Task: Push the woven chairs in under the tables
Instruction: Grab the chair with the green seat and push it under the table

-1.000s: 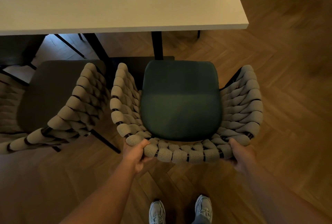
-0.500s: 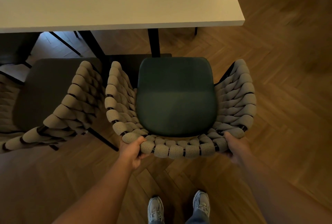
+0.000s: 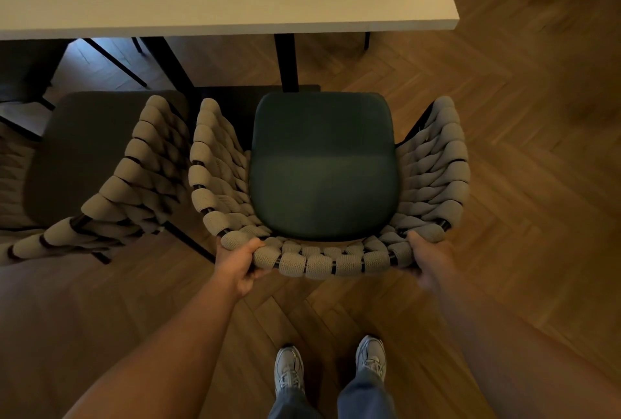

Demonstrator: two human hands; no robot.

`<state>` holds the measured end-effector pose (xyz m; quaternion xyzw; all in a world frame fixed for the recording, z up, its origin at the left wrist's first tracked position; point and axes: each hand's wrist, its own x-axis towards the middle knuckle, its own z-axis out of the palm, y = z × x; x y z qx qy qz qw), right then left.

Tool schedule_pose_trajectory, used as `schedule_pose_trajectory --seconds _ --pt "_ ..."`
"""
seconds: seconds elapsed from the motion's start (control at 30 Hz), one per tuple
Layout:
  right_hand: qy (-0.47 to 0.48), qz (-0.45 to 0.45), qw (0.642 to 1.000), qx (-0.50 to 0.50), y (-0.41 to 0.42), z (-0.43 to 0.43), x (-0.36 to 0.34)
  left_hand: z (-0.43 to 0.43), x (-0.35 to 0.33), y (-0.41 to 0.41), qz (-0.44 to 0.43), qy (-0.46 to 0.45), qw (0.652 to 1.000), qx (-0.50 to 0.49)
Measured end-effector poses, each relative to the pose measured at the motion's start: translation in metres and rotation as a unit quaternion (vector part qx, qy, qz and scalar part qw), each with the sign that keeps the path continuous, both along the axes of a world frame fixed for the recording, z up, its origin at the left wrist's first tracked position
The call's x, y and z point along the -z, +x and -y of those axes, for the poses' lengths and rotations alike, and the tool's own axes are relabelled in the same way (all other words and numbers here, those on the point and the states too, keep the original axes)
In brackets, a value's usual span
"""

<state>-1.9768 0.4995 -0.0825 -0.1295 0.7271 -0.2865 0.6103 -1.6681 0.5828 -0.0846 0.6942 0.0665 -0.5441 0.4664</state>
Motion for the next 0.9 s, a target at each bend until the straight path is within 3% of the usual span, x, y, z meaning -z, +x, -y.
schedule_pose_trajectory --seconds 0.27,0.4,0.5,0.57,0.7,0.9 --pt "-0.021 -0.008 1.0 -0.013 -0.002 -0.013 -0.005 -0.016 -0.004 0.007 0.026 -0.02 0.997 0.063" --pt "-0.008 -0.057 0.993 -0.101 0.0 -0.034 -0.025 -0.03 -0.026 0.007 0.073 0.004 0.986 0.152" --pt "-0.003 -0.093 0.97 -0.223 0.001 -0.055 -0.043 -0.042 -0.047 0.003 0.105 0.031 0.965 0.239" --pt "-0.007 -0.13 0.941 -0.311 -0.001 -0.069 -0.055 -0.053 -0.061 0.003 0.157 0.041 0.931 0.326" --pt "0.003 -0.186 0.882 -0.434 -0.008 -0.104 -0.091 -0.088 -0.098 0.0 0.233 0.033 0.819 0.523" --pt "-0.001 -0.211 0.833 -0.511 -0.024 -0.172 -0.133 -0.157 -0.129 -0.01 0.233 0.014 0.74 0.631"
